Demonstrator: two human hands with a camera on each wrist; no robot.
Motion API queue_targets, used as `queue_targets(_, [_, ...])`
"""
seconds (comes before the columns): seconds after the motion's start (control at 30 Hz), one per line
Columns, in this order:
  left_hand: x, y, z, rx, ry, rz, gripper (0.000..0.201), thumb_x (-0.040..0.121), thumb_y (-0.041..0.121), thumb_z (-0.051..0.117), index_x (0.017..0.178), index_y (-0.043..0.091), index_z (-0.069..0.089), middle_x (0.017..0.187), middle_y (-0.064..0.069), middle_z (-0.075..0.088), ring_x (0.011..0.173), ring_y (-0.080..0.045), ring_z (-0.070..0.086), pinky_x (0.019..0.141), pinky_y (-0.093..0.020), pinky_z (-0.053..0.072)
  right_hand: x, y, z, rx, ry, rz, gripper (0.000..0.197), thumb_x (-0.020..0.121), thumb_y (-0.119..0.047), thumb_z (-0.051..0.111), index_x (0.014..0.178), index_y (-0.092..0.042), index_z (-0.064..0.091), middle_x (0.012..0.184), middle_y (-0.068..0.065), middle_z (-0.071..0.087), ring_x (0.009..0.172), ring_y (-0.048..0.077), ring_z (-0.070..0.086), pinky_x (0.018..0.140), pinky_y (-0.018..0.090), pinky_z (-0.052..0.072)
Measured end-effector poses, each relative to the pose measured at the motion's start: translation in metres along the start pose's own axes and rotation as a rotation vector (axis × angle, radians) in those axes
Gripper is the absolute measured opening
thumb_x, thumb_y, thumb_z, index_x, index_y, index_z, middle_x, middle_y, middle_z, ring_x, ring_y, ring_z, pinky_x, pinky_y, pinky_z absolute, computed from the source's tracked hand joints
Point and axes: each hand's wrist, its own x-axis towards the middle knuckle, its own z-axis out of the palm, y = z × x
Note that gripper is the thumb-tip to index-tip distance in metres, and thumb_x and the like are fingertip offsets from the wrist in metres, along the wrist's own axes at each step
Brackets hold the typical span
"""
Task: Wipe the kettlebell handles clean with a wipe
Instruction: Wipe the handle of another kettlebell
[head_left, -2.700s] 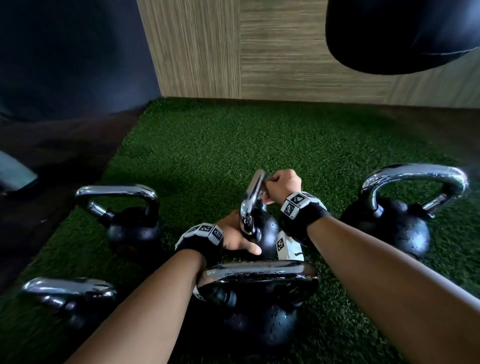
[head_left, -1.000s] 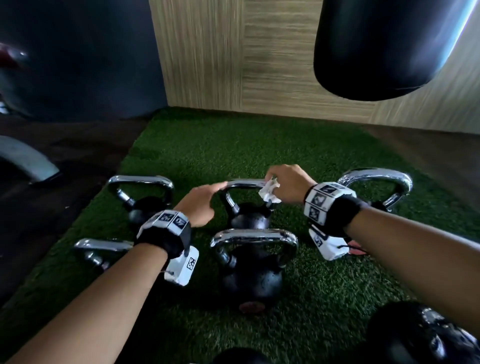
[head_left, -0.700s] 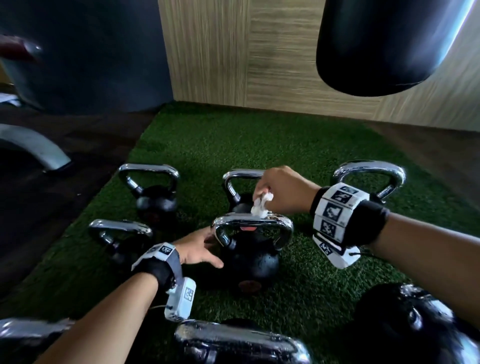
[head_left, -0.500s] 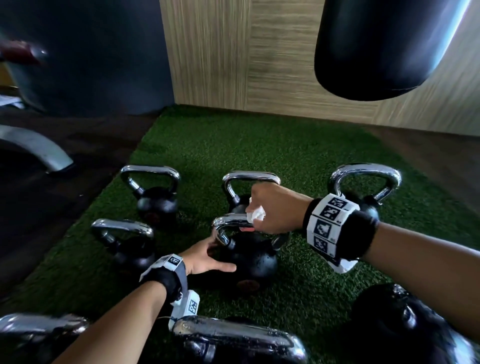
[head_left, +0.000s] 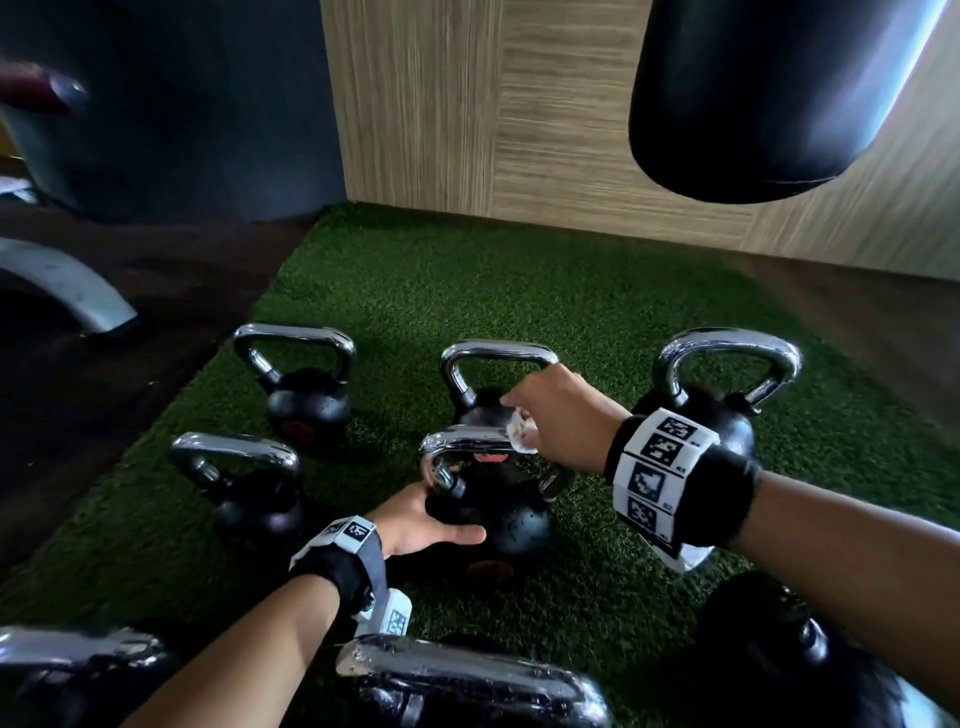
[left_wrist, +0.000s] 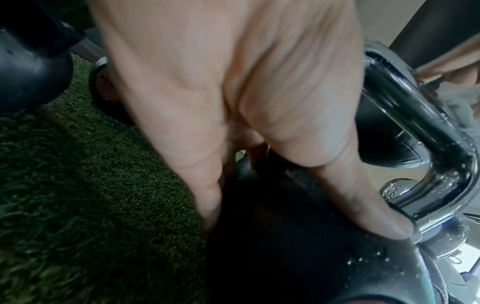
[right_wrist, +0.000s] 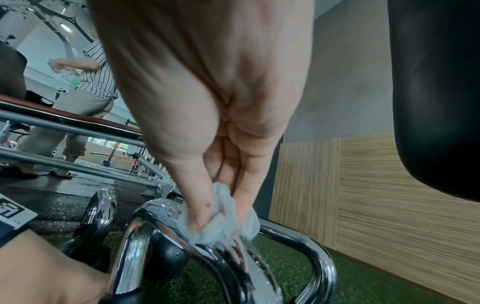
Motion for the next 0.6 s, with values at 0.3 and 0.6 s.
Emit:
queue_targets(0.3, [0.001,-0.001,0.002,-0.017,-0.020,0.020,0.047,0.067,0.040,0.095,0.105,0.036,0.068,0.107,0.023,0.070,0.102,0.008,0.062,0.096,-0.015,0.044,-0.010,0.019,-0.008,-0.029,-0.067,0.210,0.018,0.082,0.000,0.066,0.095,-0.006,0.077,0.093,0.011,0.075,0.086,0.024,0.073,0.078,0.033,0.061])
queue_targets(0.6, [0.000,0.002,0.000,-0.038,-0.065,0.043,0.047,0.070,0.039,0.093,0.104,0.044,0.061,0.109,0.032,0.063,0.108,0.012,0.057,0.089,-0.004,0.039,-0.023,0.034,0.008,0.034,-0.083,0.383,0.012,0.081,-0.004,0.065,0.086,-0.001,0.075,0.080,0.013,0.071,0.076,0.025,0.070,0.065,0.028,0.058])
